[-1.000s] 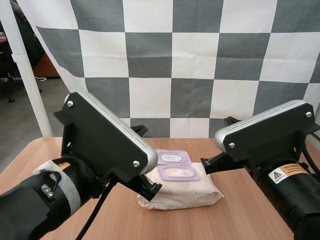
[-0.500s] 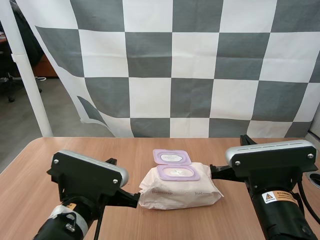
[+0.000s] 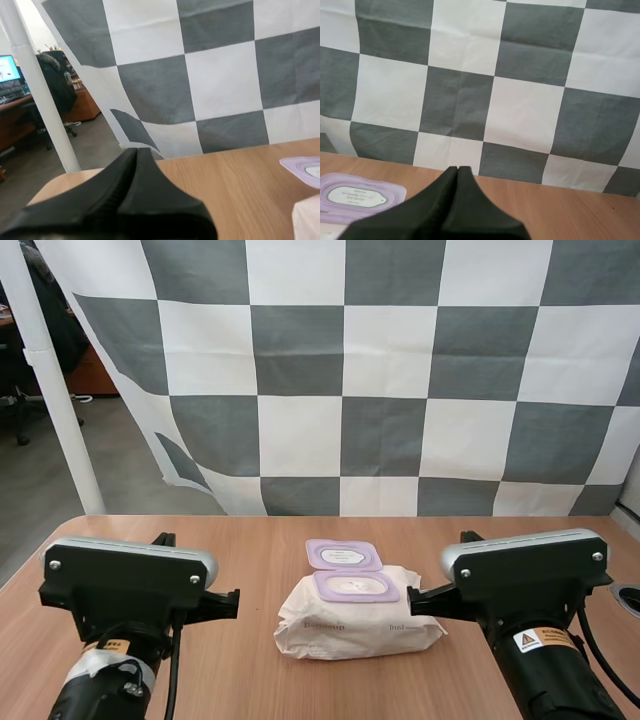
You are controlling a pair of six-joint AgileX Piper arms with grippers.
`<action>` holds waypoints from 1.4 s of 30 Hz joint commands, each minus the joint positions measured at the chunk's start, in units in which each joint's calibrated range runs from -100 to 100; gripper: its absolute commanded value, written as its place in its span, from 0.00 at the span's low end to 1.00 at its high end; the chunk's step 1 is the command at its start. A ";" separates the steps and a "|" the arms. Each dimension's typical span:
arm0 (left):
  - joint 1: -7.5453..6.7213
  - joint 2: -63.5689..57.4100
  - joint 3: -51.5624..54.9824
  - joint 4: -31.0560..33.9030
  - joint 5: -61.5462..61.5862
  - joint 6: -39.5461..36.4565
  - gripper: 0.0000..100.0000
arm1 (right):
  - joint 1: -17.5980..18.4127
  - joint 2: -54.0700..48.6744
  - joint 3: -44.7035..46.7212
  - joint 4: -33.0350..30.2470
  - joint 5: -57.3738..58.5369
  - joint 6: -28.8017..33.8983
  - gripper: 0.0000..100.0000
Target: Open the wet wipes lid
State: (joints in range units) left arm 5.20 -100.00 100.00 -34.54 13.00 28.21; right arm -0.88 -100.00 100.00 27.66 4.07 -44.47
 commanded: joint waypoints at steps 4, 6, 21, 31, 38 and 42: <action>0.13 0.00 0.00 25.58 16.47 -30.81 0.00 | -0.56 0.00 0.00 -0.29 8.12 2.59 0.00; 0.13 0.00 0.00 28.11 17.16 -33.13 0.00 | -0.98 0.00 0.00 -0.77 11.93 4.31 0.00; -2.60 0.00 0.00 32.64 18.15 -33.26 0.00 | -2.68 0.00 0.00 -10.87 28.97 10.95 0.00; -2.60 0.00 0.00 34.08 18.55 -33.14 0.00 | -3.04 0.00 0.00 -10.87 29.75 11.87 0.00; -2.52 0.00 0.00 34.54 18.27 -33.05 0.00 | -3.04 0.00 0.00 -10.40 29.42 11.87 0.00; -2.52 0.00 0.00 34.54 18.27 -33.05 0.00 | -3.04 0.00 0.00 -10.42 29.42 11.87 0.00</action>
State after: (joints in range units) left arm 2.63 -100.00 100.00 0.00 31.44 -4.82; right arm -3.89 -100.00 100.00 17.15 33.64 -32.61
